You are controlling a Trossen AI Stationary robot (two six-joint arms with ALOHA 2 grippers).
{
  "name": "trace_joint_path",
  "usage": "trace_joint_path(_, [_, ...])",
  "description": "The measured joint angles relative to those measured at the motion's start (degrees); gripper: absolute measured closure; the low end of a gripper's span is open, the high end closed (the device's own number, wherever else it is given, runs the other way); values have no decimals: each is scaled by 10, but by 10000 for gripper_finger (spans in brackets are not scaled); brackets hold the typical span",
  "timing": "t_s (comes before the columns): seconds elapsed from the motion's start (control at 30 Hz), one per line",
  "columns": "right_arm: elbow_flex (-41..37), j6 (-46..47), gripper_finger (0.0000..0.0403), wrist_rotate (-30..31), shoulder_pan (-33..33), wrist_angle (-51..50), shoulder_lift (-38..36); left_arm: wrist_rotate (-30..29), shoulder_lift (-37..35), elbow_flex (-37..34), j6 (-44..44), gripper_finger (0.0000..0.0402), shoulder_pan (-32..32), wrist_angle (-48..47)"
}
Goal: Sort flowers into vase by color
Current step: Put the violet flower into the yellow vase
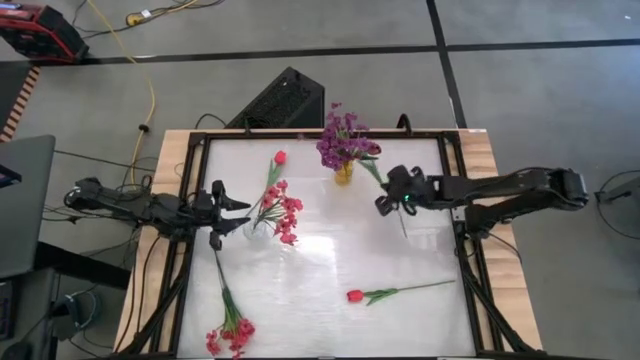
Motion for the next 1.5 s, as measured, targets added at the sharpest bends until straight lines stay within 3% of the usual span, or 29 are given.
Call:
trace_joint_path(0.17, [-44,12,384,68,-56,29,-66,0,-13,0,16,230,0,-5])
trace_joint_path(0.27, [-83,-49,384,88,-83,210,-91,-21,-15,0,38,230,1,8])
trace_joint_path(0.37, [-117,-137,384,30,-104,443,-91,-50,-16,0,51,230,1,17])
trace_joint_path(0.57, [-122,-209,384,-12,-141,679,-45,-50,-15,0,44,230,1,21])
trace_joint_path(0.93, [-122,-214,384,-15,-155,966,139,-52,-15,0,41,230,1,26])
trace_joint_path(1.1, [-122,-197,384,-15,-162,1011,170,-52,-15,0,36,230,1,28])
trace_joint_path(1.5, [-121,-218,384,-15,-162,1053,170,-54,-15,0,41,230,1,29])
